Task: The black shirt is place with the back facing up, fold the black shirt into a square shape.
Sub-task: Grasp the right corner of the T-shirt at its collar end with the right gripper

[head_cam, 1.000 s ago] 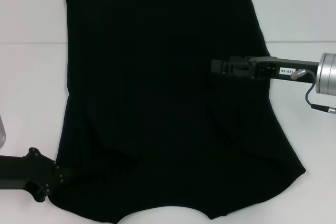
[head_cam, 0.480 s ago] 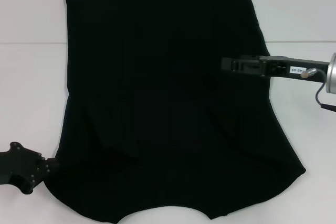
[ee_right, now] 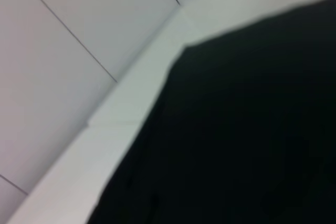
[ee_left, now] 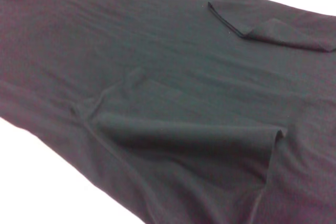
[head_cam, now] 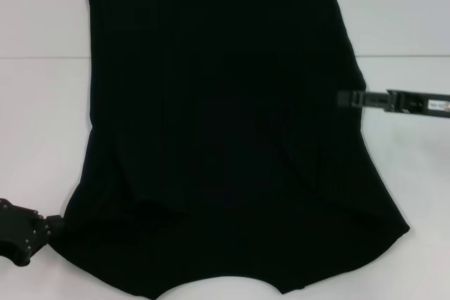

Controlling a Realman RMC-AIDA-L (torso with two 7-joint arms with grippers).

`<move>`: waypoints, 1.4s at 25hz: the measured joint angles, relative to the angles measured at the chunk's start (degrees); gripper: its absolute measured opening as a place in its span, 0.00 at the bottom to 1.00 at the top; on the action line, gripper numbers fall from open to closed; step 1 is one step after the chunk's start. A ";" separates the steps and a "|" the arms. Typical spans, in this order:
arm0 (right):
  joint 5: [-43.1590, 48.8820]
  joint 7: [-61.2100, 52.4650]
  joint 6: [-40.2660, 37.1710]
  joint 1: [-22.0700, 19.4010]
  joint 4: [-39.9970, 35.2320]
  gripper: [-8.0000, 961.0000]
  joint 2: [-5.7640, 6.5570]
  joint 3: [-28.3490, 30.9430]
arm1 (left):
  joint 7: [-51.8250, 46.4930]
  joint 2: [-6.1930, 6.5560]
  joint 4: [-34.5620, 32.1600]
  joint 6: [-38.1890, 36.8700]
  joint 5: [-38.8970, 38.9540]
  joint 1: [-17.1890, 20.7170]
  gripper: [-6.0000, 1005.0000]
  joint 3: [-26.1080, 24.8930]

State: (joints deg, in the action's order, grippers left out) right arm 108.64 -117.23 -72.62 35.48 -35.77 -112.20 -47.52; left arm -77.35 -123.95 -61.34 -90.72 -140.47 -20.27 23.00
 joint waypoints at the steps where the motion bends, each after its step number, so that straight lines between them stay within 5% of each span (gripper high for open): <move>1: 1.26 -1.43 -0.43 -0.13 0.00 0.96 0.50 0.01 | 0.09 0.00 0.18 -0.01 0.05 0.09 0.02 -0.44; 16: 15.05 -13.73 -12.41 -2.92 1.83 0.95 5.53 0.84 | 2.46 -0.02 2.12 -2.47 3.65 1.44 0.02 -5.44; 29: 19.86 -14.05 -15.12 -3.05 4.63 0.95 6.00 0.99 | 2.48 0.03 2.49 -2.53 3.65 1.73 0.02 -6.15; 35: 19.99 -13.72 -15.17 -2.75 4.78 0.95 5.08 0.53 | 2.48 0.03 2.78 -2.53 3.63 1.74 0.02 -6.13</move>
State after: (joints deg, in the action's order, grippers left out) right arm 128.63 -130.95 -87.79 32.74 -30.99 -107.11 -46.98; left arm -74.88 -123.92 -58.55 -93.25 -136.84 -18.54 16.87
